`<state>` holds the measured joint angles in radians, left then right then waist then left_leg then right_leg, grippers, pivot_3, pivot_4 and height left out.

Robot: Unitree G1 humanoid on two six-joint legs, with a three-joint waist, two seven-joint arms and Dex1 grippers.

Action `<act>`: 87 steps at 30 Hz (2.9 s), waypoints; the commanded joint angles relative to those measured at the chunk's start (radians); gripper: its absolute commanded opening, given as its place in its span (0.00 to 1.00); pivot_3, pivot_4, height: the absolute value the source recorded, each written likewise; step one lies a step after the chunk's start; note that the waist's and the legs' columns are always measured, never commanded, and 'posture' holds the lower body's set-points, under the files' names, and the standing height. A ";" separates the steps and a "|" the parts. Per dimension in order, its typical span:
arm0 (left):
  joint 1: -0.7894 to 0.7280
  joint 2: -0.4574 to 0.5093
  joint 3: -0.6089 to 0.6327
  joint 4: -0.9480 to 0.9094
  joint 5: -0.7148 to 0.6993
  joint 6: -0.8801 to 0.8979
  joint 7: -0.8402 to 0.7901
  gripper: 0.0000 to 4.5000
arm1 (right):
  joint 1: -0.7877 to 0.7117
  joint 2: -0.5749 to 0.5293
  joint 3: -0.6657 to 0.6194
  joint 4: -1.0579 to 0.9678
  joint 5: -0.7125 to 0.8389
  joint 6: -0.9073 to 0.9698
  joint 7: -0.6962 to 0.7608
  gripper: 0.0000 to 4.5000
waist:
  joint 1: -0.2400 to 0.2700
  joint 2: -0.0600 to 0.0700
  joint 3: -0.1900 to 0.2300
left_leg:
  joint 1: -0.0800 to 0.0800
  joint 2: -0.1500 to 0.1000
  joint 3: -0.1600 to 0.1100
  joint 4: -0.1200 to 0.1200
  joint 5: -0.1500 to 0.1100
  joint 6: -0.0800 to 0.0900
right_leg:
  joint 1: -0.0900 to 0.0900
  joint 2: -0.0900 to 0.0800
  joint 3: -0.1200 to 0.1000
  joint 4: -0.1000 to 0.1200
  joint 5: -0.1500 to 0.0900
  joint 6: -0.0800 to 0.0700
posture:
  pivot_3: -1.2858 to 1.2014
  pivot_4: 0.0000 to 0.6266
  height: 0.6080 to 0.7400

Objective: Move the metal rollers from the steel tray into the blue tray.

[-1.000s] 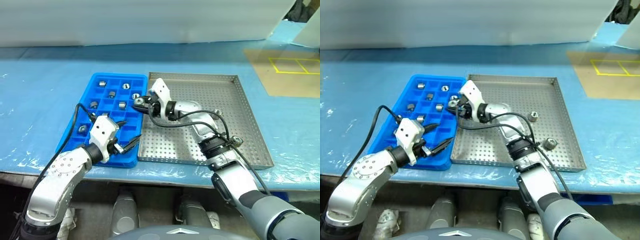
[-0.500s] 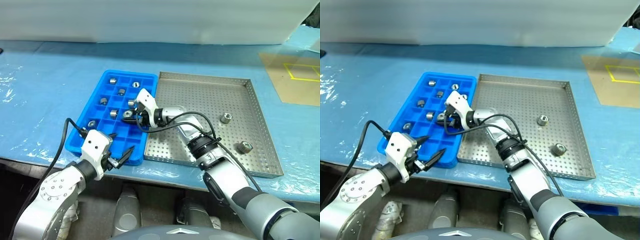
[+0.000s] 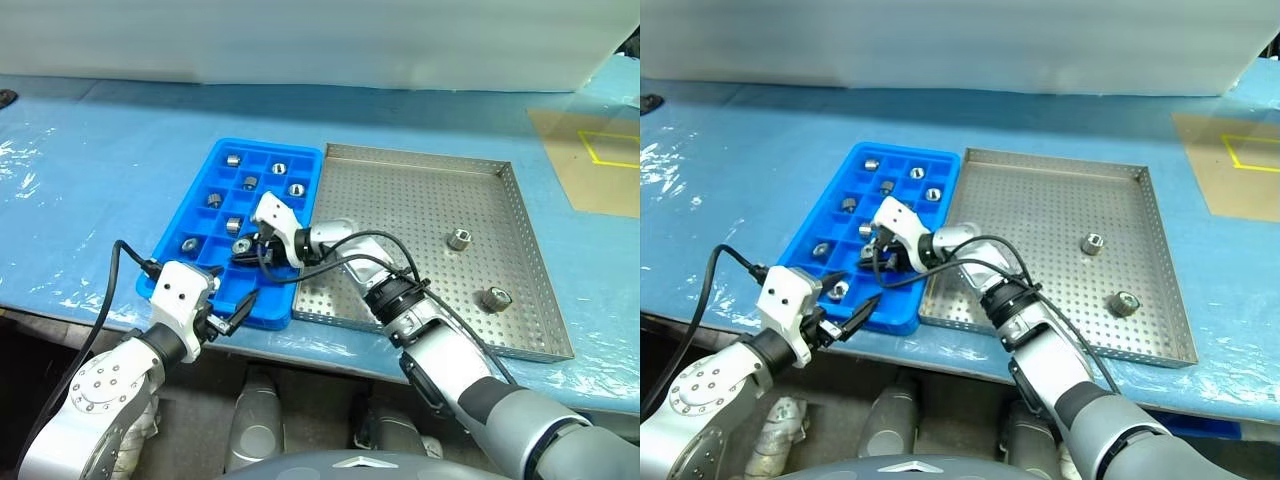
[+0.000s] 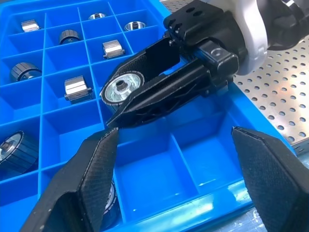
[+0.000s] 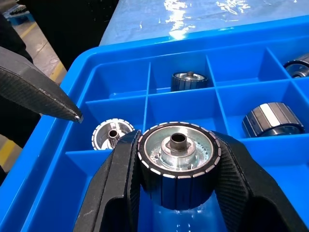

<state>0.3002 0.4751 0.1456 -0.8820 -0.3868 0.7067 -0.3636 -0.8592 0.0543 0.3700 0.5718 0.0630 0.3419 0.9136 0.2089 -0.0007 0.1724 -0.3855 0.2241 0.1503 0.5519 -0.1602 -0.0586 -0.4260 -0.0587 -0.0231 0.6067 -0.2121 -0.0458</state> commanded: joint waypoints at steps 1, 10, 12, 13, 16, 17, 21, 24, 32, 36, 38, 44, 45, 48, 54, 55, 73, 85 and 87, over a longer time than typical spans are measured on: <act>0.006 0.001 -0.008 -0.035 0.006 -0.023 0.005 0.88 | 0.007 0.011 0.008 -0.031 -0.011 -0.001 -0.012 0.45 | 0.000 0.000 0.000 | 0.000 0.000 0.000 0.000 0.000 0.000 | 0.000 0.000 0.000 0.000 0.000 0.000 | 0.72 0.24 1.00; -0.080 -0.033 -0.030 -0.008 -0.013 -0.016 0.021 0.88 | 0.002 -0.008 -0.049 -0.020 0.001 -0.047 -0.045 1.00 | 0.000 0.000 0.000 | 0.000 0.000 0.000 0.000 0.000 -0.001 | 0.000 0.000 0.000 0.001 0.000 0.000 | 0.70 0.24 1.00; -0.112 -0.034 -0.038 0.006 -0.015 -0.012 0.021 0.88 | 0.001 -0.016 -0.080 -0.037 0.025 -0.053 -0.044 1.00 | 0.000 0.000 0.000 | 0.000 0.000 0.000 0.000 0.000 -0.001 | 0.000 0.000 0.000 0.001 0.000 0.000 | 0.68 0.24 1.00; -0.139 -0.035 -0.048 0.020 -0.016 -0.012 0.018 0.88 | 0.000 -0.026 -0.101 -0.042 0.032 -0.061 -0.051 1.00 | -0.001 0.000 0.000 | 0.000 0.000 0.000 0.000 0.001 -0.001 | 0.000 0.000 0.000 0.001 0.000 0.000 | 0.68 0.24 1.00; -0.232 -0.045 -0.095 0.084 -0.020 -0.018 -0.001 0.88 | 0.002 -0.075 -0.156 -0.060 0.041 -0.074 -0.079 1.00 | -0.004 0.000 0.000 | 0.000 0.000 0.000 0.001 0.001 -0.002 | 0.000 0.000 0.000 0.002 0.000 0.000 | 0.64 0.24 1.00; -0.261 -0.046 -0.114 0.108 -0.019 -0.022 -0.012 0.88 | 0.004 -0.096 -0.173 -0.068 0.040 -0.071 -0.092 1.00 | -0.005 0.000 0.000 | 0.000 0.000 0.000 0.002 0.002 -0.003 | 0.000 0.000 0.000 0.002 0.000 0.000 | 0.63 0.24 1.00; -0.363 -0.046 -0.171 0.214 -0.007 -0.049 -0.065 0.88 | 0.030 -0.175 -0.248 -0.117 0.046 -0.049 -0.157 1.00 | -0.025 0.000 0.000 | 0.000 0.000 0.000 0.004 0.003 -0.006 | 0.000 0.000 0.000 0.004 0.001 0.000 | 0.59 0.24 1.00; -0.415 -0.040 -0.200 0.280 0.006 -0.077 -0.100 0.88 | 0.055 -0.217 -0.275 -0.152 0.041 -0.025 -0.190 1.00 | -0.050 -0.001 0.000 | 0.000 0.000 0.000 0.005 0.004 -0.006 | 0.000 0.001 0.001 0.005 0.001 0.000 | 0.56 0.24 1.00; -0.586 -0.089 -0.272 0.514 0.009 -0.162 -0.221 0.88 | 0.100 -0.322 -0.445 -0.158 0.019 0.078 -0.486 1.00 | -0.121 -0.001 0.000 | 0.001 -0.001 0.002 0.012 0.004 -0.006 | 0.001 0.000 0.004 0.012 0.001 0.000 | 0.48 0.24 1.00; -0.635 -0.100 -0.294 0.576 0.016 -0.191 -0.268 0.88 | 0.107 -0.349 -0.479 -0.153 0.018 0.112 -0.559 1.00 | -0.156 -0.001 -0.001 | 0.003 -0.001 0.002 0.012 0.004 -0.006 | 0.000 0.001 0.004 0.014 0.001 0.000 | 0.46 0.24 1.00; -0.661 -0.107 -0.304 0.607 0.019 -0.203 -0.288 0.88 | 0.113 -0.355 -0.502 -0.154 0.030 0.152 -0.590 1.00 | -0.170 -0.001 -0.001 | 0.003 -0.001 0.002 0.012 0.004 -0.006 | 0.001 0.001 0.005 0.014 0.001 0.000 | 0.45 0.24 1.00; -0.700 -0.126 -0.327 0.658 0.031 -0.230 -0.322 0.88 | 0.144 -0.367 -0.537 -0.178 0.063 0.261 -0.600 1.00 | -0.182 -0.001 -0.001 | 0.003 -0.001 0.003 0.012 0.004 -0.005 | 0.001 0.001 0.005 0.014 0.001 0.000 | 0.44 0.24 1.00; -0.703 -0.130 -0.328 0.660 0.032 -0.231 -0.324 0.88 | 0.151 -0.372 -0.542 -0.179 0.067 0.281 -0.602 1.00 | -0.184 -0.001 -0.001 | 0.003 -0.001 0.003 0.013 0.004 -0.005 | 0.001 0.001 0.005 0.014 0.001 0.000 | 0.44 0.24 1.00; -0.696 -0.134 -0.329 0.652 0.036 -0.231 -0.327 0.88 | 0.174 -0.388 -0.539 -0.196 0.082 0.325 -0.585 1.00 | -0.184 -0.001 -0.001 | 0.003 -0.001 0.003 0.013 0.004 -0.005 | 0.001 0.001 0.005 0.013 0.001 0.000 | 0.44 0.24 1.00; -0.678 -0.125 -0.329 0.636 0.044 -0.229 -0.330 0.88 | 0.250 -0.427 -0.488 -0.248 0.053 0.323 -0.551 1.00 | -0.184 -0.001 -0.001 | 0.004 -0.001 0.003 0.013 0.004 -0.005 | 0.002 0.001 0.005 0.013 0.001 0.000 | 0.44 0.24 1.00; -0.675 -0.124 -0.327 0.633 0.043 -0.228 -0.329 0.88 | 0.257 -0.428 -0.485 -0.252 0.053 0.313 -0.550 1.00 | -0.184 -0.001 -0.001 | 0.004 -0.001 0.003 0.013 0.003 -0.005 | 0.002 0.001 0.005 0.013 0.001 0.000 | 0.45 0.24 1.00; -0.520 -0.114 -0.217 0.467 0.033 -0.210 -0.195 0.88 | 0.178 -0.324 -0.340 -0.283 0.067 0.035 -0.405 0.36 | -0.180 -0.001 0.000 | 0.004 -0.001 0.003 0.012 0.003 -0.004 | 0.002 0.001 0.005 0.012 0.001 -0.001 | 0.52 0.24 1.00; -0.274 -0.093 -0.149 0.204 0.063 -0.177 -0.040 0.88 | -0.013 -0.139 -0.208 -0.144 0.087 -0.002 -0.179 0.36 | -0.115 0.000 0.000 | 0.001 0.000 0.001 0.009 0.000 0.000 | 0.002 0.000 0.000 0.007 0.000 -0.001 | 0.63 0.24 1.00; -0.248 -0.094 -0.145 0.177 0.066 -0.169 -0.019 0.88 | -0.035 -0.123 -0.197 -0.116 0.086 -0.003 -0.144 0.36 | -0.100 0.000 0.000 | 0.001 0.001 0.001 0.009 0.000 0.000 | 0.002 0.000 0.000 0.007 0.000 -0.001 | 0.64 0.24 1.00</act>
<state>0.0478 0.3810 -0.0226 -0.6430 -0.3276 0.5359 -0.4008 -0.8678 -0.0767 0.1662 0.4596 0.1284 0.3608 0.7387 0.1087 -0.0009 0.1724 -0.3851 0.2248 0.1512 0.5603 -0.1599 -0.0584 -0.4244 -0.0587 -0.0237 0.6128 -0.2120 -0.0469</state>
